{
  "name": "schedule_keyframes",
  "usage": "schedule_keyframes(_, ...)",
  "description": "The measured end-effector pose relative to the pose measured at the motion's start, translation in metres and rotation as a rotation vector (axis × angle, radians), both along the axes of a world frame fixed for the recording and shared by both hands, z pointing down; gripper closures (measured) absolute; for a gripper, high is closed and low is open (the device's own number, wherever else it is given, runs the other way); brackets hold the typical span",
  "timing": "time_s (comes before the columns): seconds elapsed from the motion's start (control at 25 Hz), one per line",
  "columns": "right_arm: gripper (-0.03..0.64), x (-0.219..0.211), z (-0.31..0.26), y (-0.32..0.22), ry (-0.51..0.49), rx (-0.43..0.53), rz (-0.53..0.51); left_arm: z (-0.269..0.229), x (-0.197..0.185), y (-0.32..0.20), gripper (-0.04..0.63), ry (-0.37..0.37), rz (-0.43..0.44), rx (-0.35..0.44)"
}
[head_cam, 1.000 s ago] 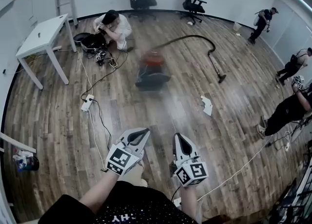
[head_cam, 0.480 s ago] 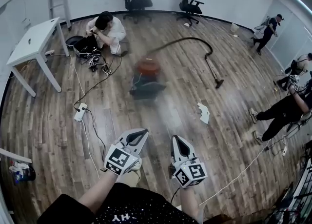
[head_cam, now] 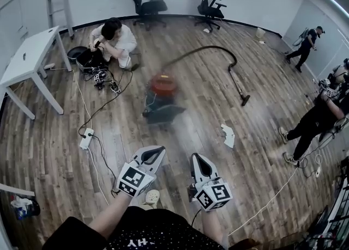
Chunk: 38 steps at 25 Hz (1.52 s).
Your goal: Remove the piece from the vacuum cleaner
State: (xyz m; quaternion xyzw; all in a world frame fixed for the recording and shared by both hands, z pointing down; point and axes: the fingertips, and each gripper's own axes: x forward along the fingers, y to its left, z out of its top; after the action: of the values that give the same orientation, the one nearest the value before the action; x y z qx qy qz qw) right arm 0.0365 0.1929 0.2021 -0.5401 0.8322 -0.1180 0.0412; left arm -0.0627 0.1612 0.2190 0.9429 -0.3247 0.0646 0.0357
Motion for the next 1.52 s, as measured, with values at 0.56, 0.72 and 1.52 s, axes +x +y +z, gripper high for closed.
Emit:
schedule_keyframes(0.56, 0.606, 0.050, 0.019, -0.031, -0.021, -0.043, 0.123, 0.010, 0.009, -0.045, 0.588, -0.023, 0.039, -0.029)
schedule_keyframes(0.72, 0.606, 0.050, 0.022, -0.059, -0.045, -0.041, 0.089, 0.017, 0.006, -0.071, 0.588, -0.036, 0.003, -0.043)
schedule_keyframes(1.52, 0.606, 0.118, 0.026, -0.303, -0.069, -0.079, -0.051, 0.024, 0.068, -0.300, 0.588, -0.008, -0.123, -0.095)
